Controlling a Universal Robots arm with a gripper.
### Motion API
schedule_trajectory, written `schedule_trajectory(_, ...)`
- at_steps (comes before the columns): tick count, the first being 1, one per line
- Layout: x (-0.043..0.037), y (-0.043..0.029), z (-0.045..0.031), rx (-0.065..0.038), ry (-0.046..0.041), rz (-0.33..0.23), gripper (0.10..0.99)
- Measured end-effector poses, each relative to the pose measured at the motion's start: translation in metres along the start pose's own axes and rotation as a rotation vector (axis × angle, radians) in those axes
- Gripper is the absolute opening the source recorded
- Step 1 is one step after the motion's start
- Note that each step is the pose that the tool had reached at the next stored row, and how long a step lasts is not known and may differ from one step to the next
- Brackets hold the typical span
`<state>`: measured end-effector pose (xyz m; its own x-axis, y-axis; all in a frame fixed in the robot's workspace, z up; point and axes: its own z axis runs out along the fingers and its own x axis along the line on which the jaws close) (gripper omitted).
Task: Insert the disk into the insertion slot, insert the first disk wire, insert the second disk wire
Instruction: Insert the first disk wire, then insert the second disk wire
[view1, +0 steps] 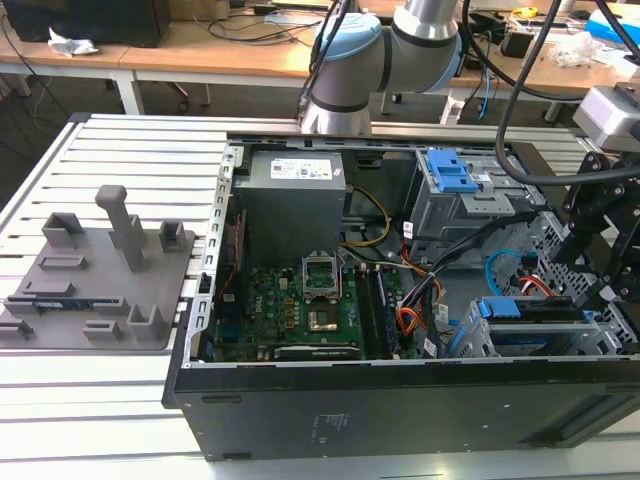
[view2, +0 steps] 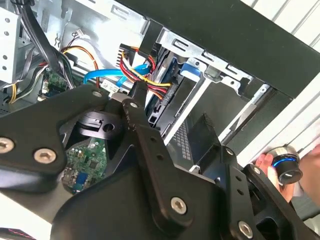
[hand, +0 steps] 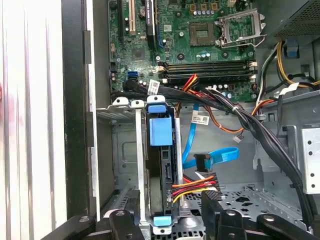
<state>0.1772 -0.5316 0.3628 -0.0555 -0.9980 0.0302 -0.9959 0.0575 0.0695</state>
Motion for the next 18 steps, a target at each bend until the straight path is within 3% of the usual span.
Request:
schedule_trajectory(13, -0.0004, 0.0, 0.0001, 0.0, 0.0049, 0.0, 0.6)
schedule_trajectory(15, -0.0015, 0.0001, -0.0017, -0.002, 0.0179, 0.001, 0.6)
schedule_trajectory(18, -0.0068, 0.0009, -0.0063, -0.001, 0.0615, 0.004, 0.6)
